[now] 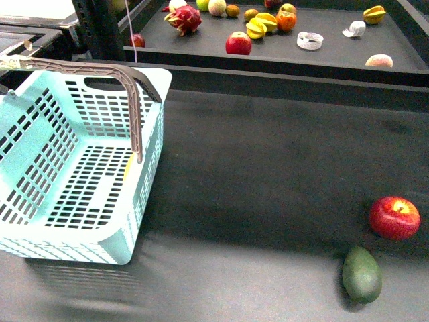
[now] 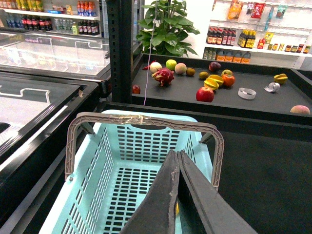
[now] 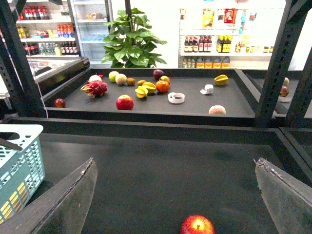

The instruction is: Pick mango with right arm and hold basket with left

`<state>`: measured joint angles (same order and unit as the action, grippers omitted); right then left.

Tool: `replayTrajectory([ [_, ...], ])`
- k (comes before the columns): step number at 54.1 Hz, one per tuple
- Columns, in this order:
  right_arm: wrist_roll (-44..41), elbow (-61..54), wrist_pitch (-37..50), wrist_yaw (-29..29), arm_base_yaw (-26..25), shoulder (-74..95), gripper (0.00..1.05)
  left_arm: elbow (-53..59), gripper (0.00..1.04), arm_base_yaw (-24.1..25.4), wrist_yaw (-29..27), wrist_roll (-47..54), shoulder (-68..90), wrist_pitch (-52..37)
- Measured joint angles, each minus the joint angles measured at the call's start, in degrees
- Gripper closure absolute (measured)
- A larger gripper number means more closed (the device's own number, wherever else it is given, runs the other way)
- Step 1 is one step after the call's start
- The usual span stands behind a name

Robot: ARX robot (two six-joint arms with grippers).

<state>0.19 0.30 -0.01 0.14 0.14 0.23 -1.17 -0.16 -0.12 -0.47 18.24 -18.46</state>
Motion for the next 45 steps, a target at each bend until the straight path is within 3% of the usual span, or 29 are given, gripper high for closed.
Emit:
replayTrajectory([
  [24, 0.0, 0.0, 0.0, 0.0, 0.0, 0.0, 0.08, 0.0, 1.01, 0.0, 0.0, 0.0, -8.2, 8.3],
  [30, 0.0, 0.0, 0.0, 0.0, 0.0, 0.0, 0.08, 0.0, 1.01, 0.0, 0.1, 0.0, -16.2, 17.7],
  [45, 0.0, 0.0, 0.0, 0.0, 0.0, 0.0, 0.08, 0.0, 1.01, 0.0, 0.1, 0.0, -17.9, 18.3],
])
